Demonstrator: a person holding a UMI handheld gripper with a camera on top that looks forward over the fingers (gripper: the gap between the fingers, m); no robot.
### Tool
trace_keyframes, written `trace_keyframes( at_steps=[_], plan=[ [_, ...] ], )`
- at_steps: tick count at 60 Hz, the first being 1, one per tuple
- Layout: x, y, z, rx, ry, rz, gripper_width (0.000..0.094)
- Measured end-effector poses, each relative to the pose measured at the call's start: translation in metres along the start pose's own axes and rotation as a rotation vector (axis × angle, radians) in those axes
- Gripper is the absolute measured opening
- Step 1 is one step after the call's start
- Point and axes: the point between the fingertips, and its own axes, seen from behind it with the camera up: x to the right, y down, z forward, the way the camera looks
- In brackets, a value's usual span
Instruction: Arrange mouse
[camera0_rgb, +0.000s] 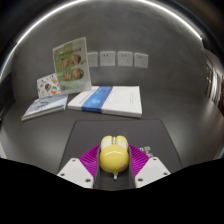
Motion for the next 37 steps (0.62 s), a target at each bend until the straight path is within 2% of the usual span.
trace_keyframes(
  at_steps=[1, 2, 6, 9, 10, 11, 12, 17, 20, 29, 37],
  plan=[
    [0.000, 0.002, -0.001, -0.007, -0.007, -0.006, 0.0460],
    [-0.001, -0.003, 0.006, 0.026, -0.028, 0.004, 0.0412],
    [0.005, -0.002, 0.007, 0.017, -0.049, 0.002, 0.0420],
    [0.008, -0.004, 0.009, 0.023, -0.059, -0.010, 0.0492],
    [0.007, -0.003, 0.010, 0.020, -0.066, -0.013, 0.0557],
    [0.007, -0.002, 0.010, 0.017, -0.076, -0.017, 0.0531],
    [0.006, -0.002, 0.009, 0.014, -0.086, -0.021, 0.0546],
    [0.004, 0.004, -0.007, -0.008, -0.133, -0.035, 0.0887],
    [0.008, 0.006, -0.020, 0.001, -0.138, -0.026, 0.0812],
    [0.041, 0.015, -0.086, 0.046, -0.141, 0.004, 0.0829],
    [0.095, 0.050, -0.139, 0.027, -0.040, 0.031, 0.0825]
  ],
)
